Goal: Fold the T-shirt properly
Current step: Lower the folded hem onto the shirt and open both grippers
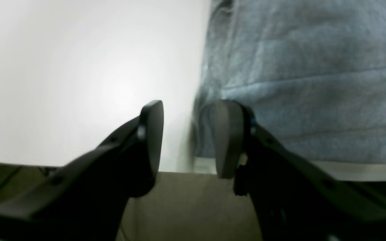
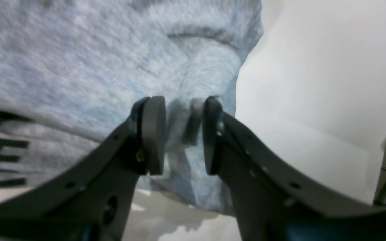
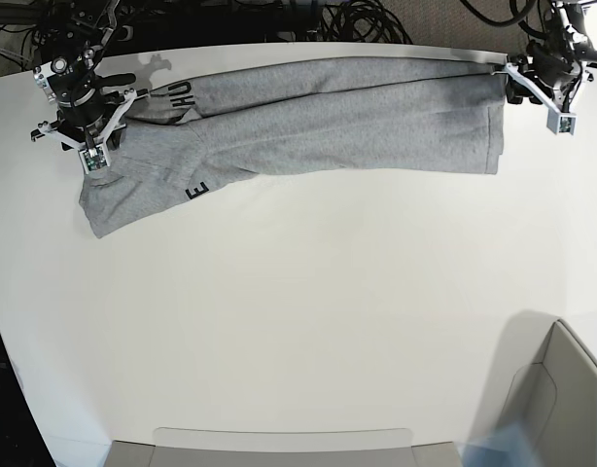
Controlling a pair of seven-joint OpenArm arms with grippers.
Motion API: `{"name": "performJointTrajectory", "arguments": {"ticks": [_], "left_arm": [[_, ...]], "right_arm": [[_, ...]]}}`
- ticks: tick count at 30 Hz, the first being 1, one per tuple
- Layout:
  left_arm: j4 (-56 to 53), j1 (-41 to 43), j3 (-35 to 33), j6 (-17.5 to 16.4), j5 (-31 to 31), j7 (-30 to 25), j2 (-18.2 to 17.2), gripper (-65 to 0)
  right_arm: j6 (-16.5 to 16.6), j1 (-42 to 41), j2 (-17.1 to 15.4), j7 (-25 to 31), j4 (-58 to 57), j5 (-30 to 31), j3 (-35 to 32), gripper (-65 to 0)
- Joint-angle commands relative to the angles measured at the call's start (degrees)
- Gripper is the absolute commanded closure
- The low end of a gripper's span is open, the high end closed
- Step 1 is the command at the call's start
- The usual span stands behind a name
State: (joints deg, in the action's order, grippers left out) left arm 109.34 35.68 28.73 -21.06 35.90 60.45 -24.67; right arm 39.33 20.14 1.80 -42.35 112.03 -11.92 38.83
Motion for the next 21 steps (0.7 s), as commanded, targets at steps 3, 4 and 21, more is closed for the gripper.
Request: {"name": "performJointTrajectory", "arguments": {"ticks": [3,4,21], "left_arm": [[5.87,-0.03,0.50,-0.08,0.72,-0.62,-0.61,-32.2],[6.05,-0.30,0.15,-0.08,0.72,-0.71,-0.26,-35.1],[-11.89,-10.58,-0.29,-16.26,0.28,2.54,-0.08,-42.1]], "right_arm": [[0.67,-0.32,-0.26,0.90,0.54,0.36,0.07,-18.9],[0.67,-0.32,-0.26,0.90,0.54,0.36,0.07,-18.9],[0.67,-0.05,-0.26,0.90,0.46,0.27,0.42,-18.9]]}}
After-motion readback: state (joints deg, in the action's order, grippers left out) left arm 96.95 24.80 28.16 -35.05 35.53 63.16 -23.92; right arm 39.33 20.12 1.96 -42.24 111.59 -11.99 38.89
